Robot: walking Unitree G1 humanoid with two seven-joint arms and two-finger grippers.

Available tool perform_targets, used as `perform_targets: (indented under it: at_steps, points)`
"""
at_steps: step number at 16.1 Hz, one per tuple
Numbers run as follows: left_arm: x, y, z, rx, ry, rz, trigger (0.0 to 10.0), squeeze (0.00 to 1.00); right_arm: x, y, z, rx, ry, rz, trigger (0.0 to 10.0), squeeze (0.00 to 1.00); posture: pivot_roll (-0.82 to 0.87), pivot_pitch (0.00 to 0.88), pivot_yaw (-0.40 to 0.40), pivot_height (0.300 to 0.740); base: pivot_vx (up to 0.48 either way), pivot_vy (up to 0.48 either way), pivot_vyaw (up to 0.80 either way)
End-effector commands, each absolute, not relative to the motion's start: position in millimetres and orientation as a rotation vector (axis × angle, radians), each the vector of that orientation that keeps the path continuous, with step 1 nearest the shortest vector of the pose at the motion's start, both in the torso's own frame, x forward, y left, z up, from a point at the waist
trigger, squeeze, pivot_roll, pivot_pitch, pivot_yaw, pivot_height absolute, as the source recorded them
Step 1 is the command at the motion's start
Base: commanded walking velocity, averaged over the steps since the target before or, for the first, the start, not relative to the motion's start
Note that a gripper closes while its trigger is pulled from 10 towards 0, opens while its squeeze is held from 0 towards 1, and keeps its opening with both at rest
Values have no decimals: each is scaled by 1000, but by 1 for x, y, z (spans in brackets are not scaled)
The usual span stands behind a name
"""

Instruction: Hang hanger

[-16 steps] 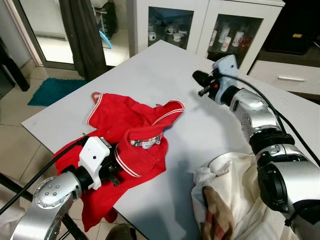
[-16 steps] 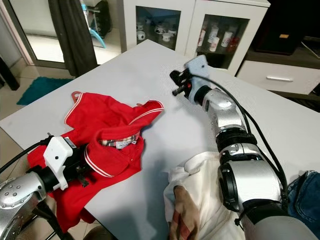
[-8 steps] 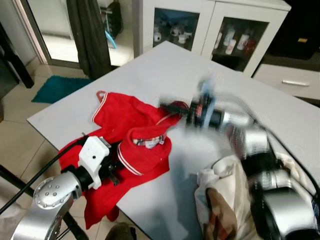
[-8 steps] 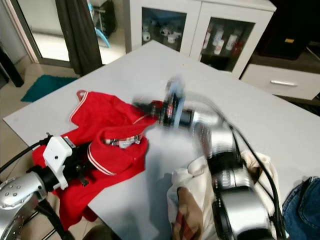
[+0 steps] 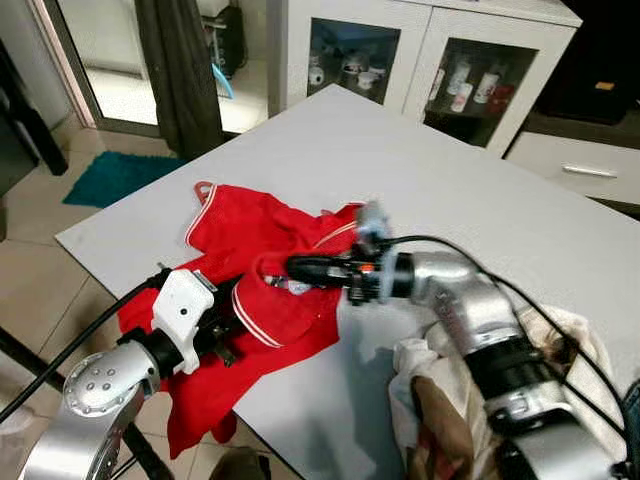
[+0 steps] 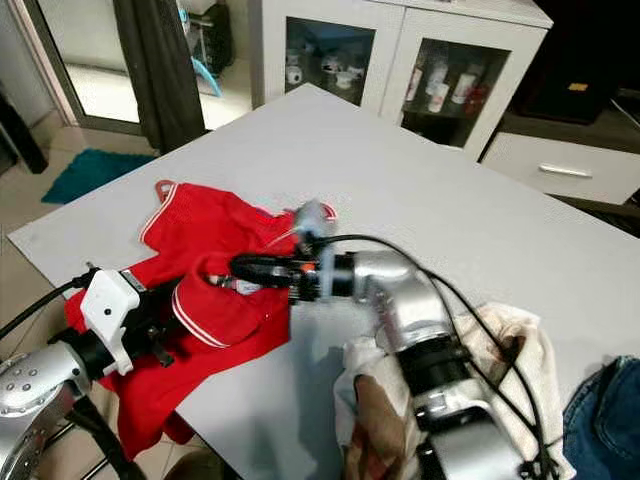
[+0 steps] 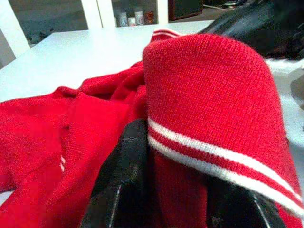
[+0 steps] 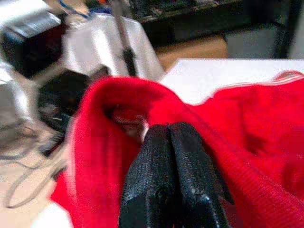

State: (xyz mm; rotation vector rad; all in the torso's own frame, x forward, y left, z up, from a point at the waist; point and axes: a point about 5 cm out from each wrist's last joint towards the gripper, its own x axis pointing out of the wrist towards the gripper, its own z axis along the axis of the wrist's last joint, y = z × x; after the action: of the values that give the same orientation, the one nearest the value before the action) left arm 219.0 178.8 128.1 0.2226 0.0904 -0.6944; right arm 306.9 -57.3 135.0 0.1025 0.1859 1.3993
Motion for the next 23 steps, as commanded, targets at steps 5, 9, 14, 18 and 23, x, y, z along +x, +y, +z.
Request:
perform_targets:
  at_steps: [5, 9, 14, 18, 23]
  points:
    - [222, 178, 128, 226, 83, -679, 10000, 0, 317, -45, 111, -72, 284, 1172, 10000, 0, 180, 42, -88, 740, 0, 0, 0]
    - [218, 176, 132, 261, 116, -707, 10000, 0, 330, -52, 93, -187, 352, 963, 10000, 0, 180, 39, -89, 740, 0, 0, 0]
    - [202, 198, 151, 352, 214, -725, 10000, 0, 339, -65, 82, -266, 387, 822, 10000, 0, 187, 37, -87, 740, 0, 0, 0]
    - [193, 217, 169, 376, 236, -665, 10000, 0, 349, -76, 84, -282, 379, 726, 10000, 0, 192, 34, -89, 740, 0, 0, 0]
    - [187, 227, 167, 389, 277, -619, 10000, 0, 357, -85, 86, -319, 372, 626, 10000, 0, 192, 29, -93, 740, 0, 0, 0]
